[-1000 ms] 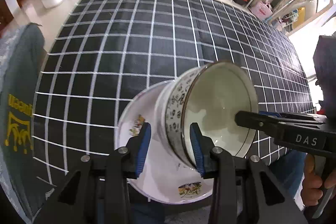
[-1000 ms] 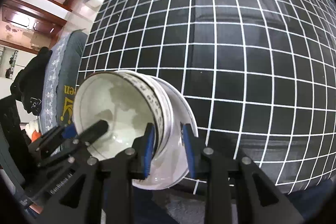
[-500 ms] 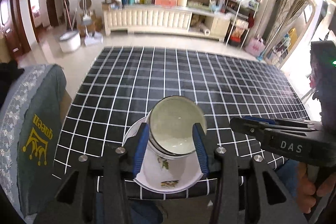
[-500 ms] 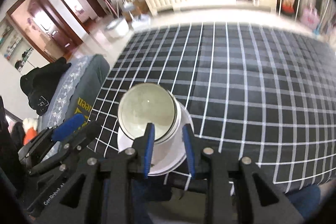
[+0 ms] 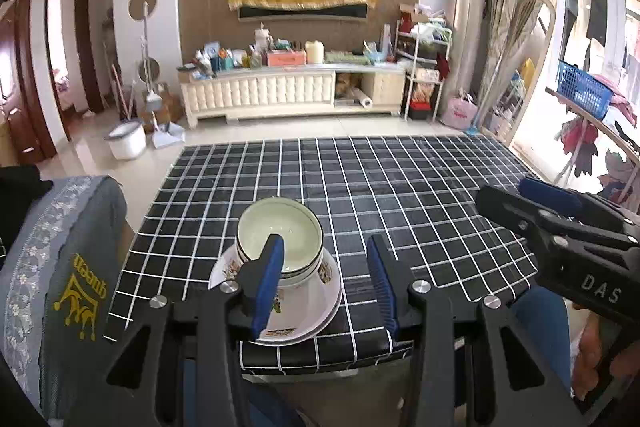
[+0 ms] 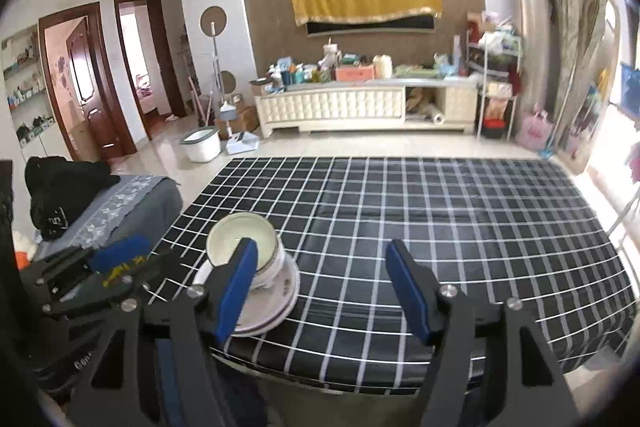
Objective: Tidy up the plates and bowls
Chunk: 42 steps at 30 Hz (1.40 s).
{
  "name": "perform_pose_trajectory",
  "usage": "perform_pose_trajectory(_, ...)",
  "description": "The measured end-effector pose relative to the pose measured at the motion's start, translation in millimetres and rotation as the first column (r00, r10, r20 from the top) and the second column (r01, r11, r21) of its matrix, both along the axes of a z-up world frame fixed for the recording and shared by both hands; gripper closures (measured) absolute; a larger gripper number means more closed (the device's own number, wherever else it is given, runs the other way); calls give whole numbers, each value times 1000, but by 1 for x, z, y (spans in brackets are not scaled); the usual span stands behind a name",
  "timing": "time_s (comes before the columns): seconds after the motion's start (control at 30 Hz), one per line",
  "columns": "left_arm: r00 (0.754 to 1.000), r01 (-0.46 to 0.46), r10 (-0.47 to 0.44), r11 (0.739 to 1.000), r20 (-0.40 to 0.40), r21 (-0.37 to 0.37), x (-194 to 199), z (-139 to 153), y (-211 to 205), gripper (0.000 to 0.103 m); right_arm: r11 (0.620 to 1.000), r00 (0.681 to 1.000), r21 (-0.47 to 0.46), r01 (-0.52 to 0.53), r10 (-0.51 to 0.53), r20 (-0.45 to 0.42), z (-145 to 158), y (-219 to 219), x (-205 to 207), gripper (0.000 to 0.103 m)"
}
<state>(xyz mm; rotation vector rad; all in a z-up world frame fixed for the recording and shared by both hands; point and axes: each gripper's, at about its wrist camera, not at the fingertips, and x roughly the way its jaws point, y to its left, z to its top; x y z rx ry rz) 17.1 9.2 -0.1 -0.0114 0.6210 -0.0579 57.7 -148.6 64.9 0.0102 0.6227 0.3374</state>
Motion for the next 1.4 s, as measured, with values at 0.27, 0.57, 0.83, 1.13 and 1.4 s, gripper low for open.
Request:
perform_pose_trajectory(0.27,989,-16,14,1000,145,11,-35,17,-11,21,997,989,-61,49,-40,141,11,-19,-33,5)
perform_pose_trajectory(0.57,979,3,-8,1000,204,26,-61,24,-17,2,994,982,-66,85,-72,174,11,-30,-56,0)
perform_pose_trajectory(0.83,977,-12,2,999,214,45,-76,24,-28,0,994,981,-52,97,-87,171,5,-39,-73,0)
perform_pose_trajectory(1.13,980,-1,-5,999,197,35,-77,22,-28,0,995,982,-37,90,-83,171,5,-45,-75,0)
perform_pose_trajectory(1.4,981,-2,-5,999,195,37,-76,21,-28,0,995,984,-37,90,-84,159,3,-46,-75,0)
